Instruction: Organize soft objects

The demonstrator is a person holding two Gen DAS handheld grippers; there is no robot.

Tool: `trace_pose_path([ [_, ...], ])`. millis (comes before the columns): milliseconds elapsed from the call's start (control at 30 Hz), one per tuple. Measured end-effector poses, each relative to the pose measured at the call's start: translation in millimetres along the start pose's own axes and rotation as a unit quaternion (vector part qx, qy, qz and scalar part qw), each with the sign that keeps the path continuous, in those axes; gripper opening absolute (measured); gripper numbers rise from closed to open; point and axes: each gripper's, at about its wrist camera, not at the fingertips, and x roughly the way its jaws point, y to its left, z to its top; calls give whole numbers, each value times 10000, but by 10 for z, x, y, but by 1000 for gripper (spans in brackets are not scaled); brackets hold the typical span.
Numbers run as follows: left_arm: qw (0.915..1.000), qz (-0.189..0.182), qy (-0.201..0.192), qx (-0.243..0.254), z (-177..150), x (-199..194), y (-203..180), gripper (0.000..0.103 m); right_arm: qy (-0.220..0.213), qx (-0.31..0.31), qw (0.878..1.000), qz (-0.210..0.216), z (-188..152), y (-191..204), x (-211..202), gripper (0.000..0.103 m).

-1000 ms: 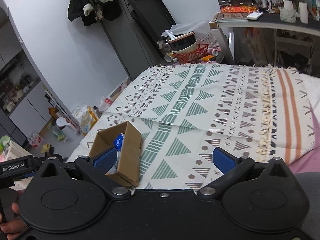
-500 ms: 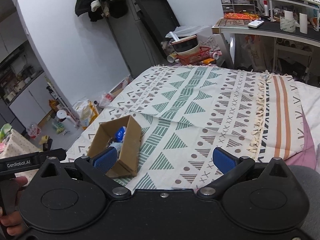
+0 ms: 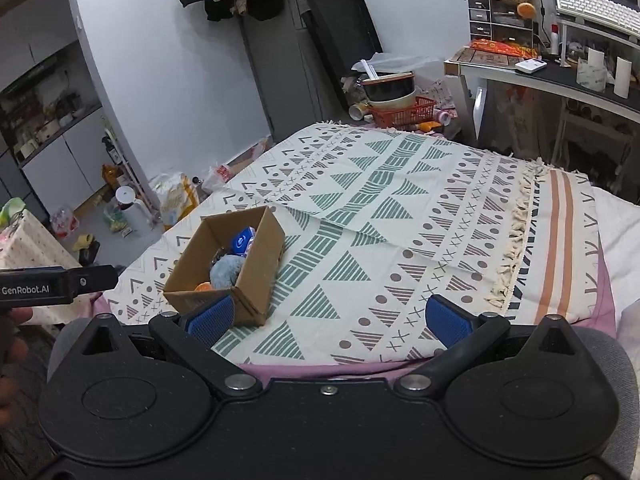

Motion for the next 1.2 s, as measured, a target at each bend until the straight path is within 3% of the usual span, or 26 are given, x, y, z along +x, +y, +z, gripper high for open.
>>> trace_pose_path([
  [1200, 10000, -61, -67, -25, -58, -187, 21, 99, -146, 83, 9999, 7, 8, -29, -155, 103],
])
